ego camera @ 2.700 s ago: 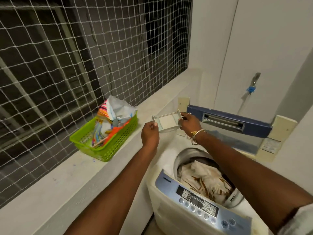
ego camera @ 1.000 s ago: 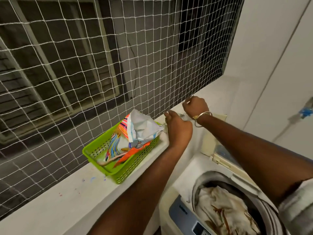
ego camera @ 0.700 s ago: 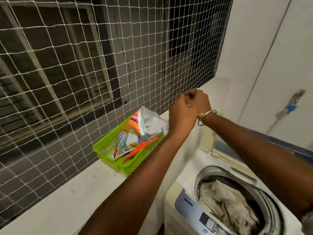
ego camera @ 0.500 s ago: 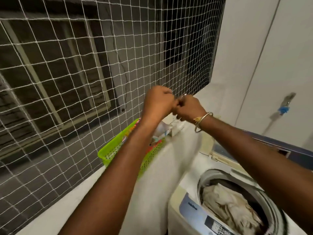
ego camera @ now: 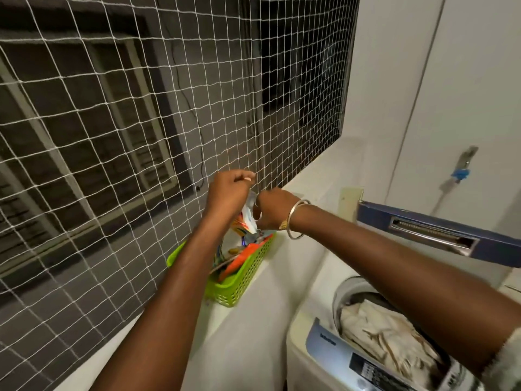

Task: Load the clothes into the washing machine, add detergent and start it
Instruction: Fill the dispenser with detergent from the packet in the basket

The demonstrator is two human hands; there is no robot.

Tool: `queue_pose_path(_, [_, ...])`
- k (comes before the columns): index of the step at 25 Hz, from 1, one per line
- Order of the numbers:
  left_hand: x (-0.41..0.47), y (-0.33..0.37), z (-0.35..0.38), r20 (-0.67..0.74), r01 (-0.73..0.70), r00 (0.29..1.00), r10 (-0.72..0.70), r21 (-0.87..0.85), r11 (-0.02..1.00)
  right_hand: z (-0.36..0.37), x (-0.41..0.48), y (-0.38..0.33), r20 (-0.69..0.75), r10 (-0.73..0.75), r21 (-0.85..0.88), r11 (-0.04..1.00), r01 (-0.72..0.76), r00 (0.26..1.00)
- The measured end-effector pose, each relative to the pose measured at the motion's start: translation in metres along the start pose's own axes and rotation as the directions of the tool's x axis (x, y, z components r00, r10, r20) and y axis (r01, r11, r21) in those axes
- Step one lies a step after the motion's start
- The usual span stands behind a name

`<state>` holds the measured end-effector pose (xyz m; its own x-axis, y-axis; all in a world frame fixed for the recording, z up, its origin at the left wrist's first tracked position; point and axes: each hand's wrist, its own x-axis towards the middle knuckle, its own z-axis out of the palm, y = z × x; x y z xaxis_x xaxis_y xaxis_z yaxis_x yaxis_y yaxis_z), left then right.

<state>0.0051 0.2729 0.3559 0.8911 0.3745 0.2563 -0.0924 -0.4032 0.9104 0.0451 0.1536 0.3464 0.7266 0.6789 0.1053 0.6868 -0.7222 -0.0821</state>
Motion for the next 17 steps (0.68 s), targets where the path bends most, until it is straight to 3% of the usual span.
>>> queue_pose_path(4, [-0.002, -0.009, 0.005, -0.032, 0.020, 0.999, -0.022, -0.060, 0.998, -0.008, 0.003, -0.010, 0.142, 0.015, -0.160, 0.987, 0.008, 0.990])
queue_pose_path(9, [-0.003, -0.020, 0.005, -0.038, 0.031, 0.999, -0.035, -0.097, 0.995, -0.008, -0.001, -0.016, 0.100, 0.083, -0.278, 0.959, -0.053, 0.992])
queue_pose_path(17, [-0.009, -0.027, 0.007, -0.035, 0.000, 0.999, -0.003, -0.067, 0.998, -0.013, -0.008, -0.019, 0.185, 0.079, -0.309, 0.951, -0.018, 0.980])
